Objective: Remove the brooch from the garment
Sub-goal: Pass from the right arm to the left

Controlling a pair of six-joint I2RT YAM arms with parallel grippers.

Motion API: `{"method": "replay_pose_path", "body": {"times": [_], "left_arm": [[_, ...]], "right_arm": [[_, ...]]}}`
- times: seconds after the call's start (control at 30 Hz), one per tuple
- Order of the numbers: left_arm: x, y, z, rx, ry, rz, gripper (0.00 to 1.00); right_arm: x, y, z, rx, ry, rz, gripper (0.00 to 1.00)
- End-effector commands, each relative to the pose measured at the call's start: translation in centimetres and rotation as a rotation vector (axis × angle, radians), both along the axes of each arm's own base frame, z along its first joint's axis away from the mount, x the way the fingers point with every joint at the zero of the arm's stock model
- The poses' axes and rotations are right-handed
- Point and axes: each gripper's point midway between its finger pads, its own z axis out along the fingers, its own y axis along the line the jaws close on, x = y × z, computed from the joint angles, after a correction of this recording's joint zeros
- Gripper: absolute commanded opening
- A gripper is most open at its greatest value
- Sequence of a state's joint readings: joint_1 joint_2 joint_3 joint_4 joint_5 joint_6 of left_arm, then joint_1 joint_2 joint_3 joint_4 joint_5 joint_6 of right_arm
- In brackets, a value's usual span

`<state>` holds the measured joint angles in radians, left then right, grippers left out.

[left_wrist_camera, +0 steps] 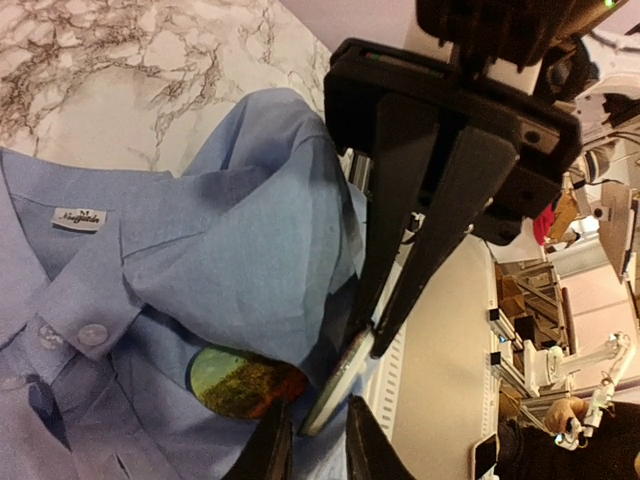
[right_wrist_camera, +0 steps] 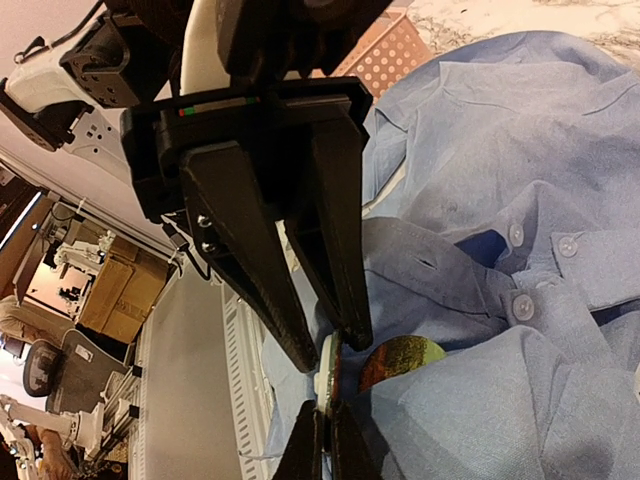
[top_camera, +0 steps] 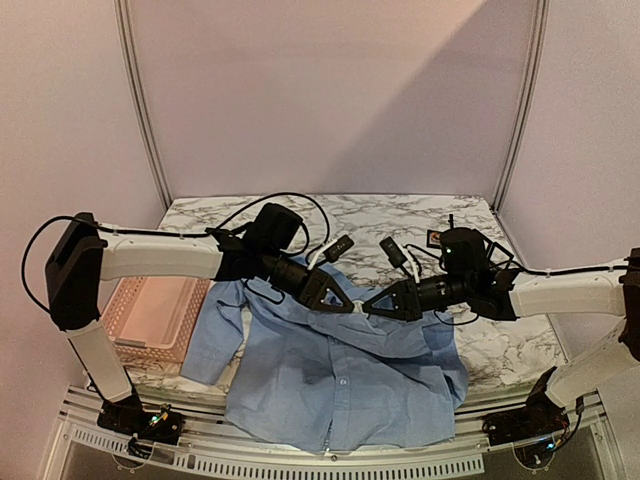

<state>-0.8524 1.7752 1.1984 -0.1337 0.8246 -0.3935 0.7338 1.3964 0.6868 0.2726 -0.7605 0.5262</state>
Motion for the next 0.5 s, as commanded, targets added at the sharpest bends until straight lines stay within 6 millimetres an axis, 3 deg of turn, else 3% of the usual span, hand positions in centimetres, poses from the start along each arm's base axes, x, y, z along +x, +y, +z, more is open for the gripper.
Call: {"method": "replay_pose_path", "body": {"times": [0.0, 0.33, 0.47], "left_arm": [[-0.1, -0.1, -0.8, 0.004, 0.019, -0.011, 0.21], [-1.0, -0.5, -0.3, -0.035, 0.048, -0.053, 0.16], [-1.1, -0.5, -0.5, -0.032, 0.053, -0.056, 0.07]], "right_arm": [[0.5, 0.3, 1.5, 0.045, -0.026, 0.015, 0.00], [0.1, 0.4, 1.6, 0.060, -0.011, 0.051, 0.00], [0.1, 0.5, 1.6, 0.061, -0.008, 0.057, 0.00]]}}
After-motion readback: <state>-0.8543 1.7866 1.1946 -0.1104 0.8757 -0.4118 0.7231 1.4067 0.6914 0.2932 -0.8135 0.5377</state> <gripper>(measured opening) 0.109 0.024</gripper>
